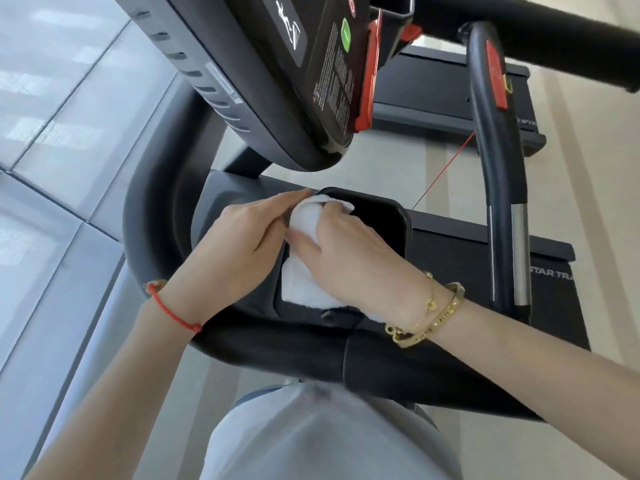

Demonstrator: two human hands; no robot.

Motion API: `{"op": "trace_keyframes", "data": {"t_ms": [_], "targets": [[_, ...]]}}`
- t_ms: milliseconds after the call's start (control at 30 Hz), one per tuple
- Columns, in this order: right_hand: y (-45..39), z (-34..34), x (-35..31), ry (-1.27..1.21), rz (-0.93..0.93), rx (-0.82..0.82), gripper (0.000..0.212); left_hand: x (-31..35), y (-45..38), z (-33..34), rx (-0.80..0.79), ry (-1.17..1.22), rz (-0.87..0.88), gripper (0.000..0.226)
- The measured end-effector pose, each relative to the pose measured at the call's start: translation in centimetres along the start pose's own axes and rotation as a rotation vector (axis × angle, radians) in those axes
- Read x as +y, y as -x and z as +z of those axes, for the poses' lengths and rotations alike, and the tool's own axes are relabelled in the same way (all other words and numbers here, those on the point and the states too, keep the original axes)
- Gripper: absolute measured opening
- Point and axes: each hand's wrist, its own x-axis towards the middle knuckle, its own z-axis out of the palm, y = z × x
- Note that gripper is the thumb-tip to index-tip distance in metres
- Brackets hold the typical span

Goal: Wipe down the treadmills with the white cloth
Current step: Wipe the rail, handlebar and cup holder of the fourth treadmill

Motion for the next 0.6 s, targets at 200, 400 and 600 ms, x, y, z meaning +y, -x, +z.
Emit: {"op": "trace_keyframes", "data": {"t_ms": [200,400,600], "targets": [[-0.2,0.0,0.3,0.001,0.071,0.032,0.057,-0.2,0.2,0.2,-0.029,0.002,-0.043,0.053],[3.6,0.3,1.5,0.255,-0.216,0.064,0.041,-0.3,0.4,0.3,-0.086,0.020,-0.039,0.057],[5.1,-1.8,4.3,0.332,-0.433,-0.066,0.033,-0.3,0.8,0.6,-0.085,-0.013,-0.044,0.051]]}}
